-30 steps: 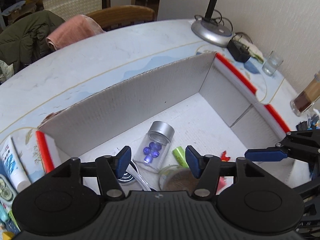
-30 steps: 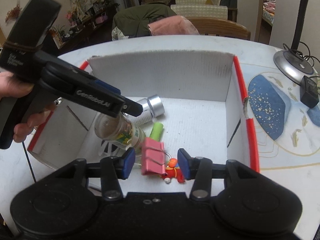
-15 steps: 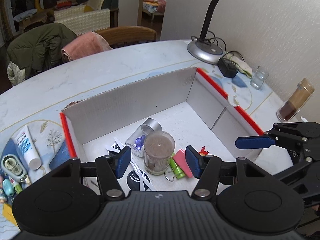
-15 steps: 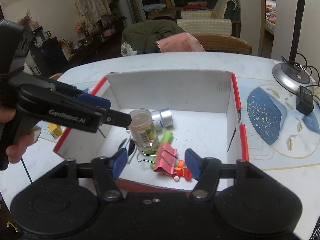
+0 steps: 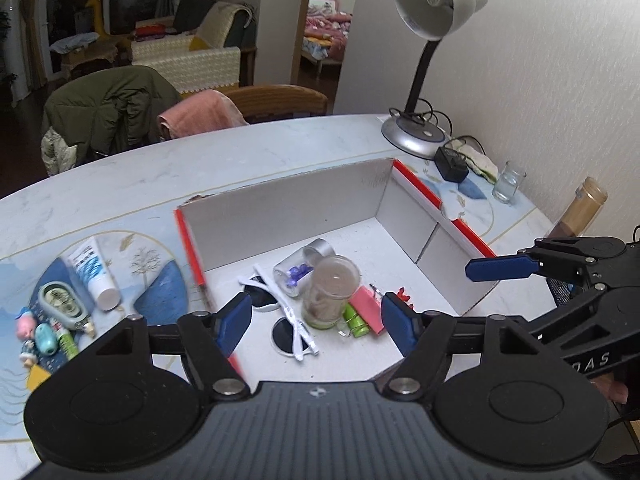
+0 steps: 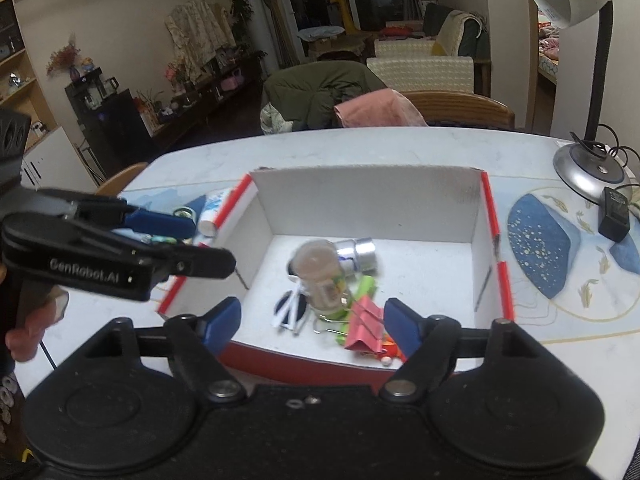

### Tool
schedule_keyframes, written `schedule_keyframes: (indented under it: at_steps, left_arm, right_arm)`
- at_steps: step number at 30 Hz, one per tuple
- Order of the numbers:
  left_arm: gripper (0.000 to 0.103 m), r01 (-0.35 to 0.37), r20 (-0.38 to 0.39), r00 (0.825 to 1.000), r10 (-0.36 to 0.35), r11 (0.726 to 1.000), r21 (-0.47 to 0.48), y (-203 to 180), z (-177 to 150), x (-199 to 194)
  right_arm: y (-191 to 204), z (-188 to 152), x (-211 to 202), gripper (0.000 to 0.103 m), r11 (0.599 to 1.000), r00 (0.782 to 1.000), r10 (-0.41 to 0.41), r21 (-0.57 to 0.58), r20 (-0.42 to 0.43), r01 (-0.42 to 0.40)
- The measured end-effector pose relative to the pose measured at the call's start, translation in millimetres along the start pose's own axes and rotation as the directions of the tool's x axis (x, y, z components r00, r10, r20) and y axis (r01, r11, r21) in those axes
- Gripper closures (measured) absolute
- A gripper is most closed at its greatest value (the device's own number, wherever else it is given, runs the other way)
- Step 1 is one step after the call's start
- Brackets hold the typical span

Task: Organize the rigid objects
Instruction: 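Withdraw both grippers from the box back toward the item pile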

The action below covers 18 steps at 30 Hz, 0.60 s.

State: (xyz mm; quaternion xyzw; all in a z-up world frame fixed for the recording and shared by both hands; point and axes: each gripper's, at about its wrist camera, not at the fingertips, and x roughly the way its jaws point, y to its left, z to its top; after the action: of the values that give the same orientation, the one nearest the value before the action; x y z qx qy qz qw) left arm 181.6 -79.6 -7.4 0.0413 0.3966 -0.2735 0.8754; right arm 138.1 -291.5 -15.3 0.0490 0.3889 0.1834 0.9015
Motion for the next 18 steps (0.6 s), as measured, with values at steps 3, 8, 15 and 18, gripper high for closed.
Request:
schedule_keyframes:
  at_steps: [3, 8, 15, 18]
  left_arm:
    - [0.025, -0.005, 0.024, 1.0, 0.005, 1.0, -0.017, 10.5, -7.3, -13.4]
    - [0.017, -0.019, 0.036, 0.999, 0.021, 0.999, -0.046, 32.1, -19.2, -31.1]
    - [0.005, -0.043, 0.073, 0.996, 0.049, 0.996, -0.074, 68.9, -37.1, -57.4]
    - [0.0, -0.053, 0.081, 0.995, 0.059, 0.996, -0.077, 86.4, -45.5, -66.4]
  right_arm:
    - [11.6, 1.5, -1.4, 0.018, 1.0, 1.0, 0.005, 0.005, 0.014, -0.005]
    - [32.8, 4.1, 0.5, 0.013, 1.0, 1.0, 0.012, 0.014, 0.028, -0.013]
    - [66.4, 2.6, 11.0, 0.009, 0.999, 0.999, 0.009, 0.034, 0.039, -0.01]
    - [83.9, 3.0, 17.0, 0.008, 0.999, 0.999, 0.018, 0.038, 0.039, -0.02]
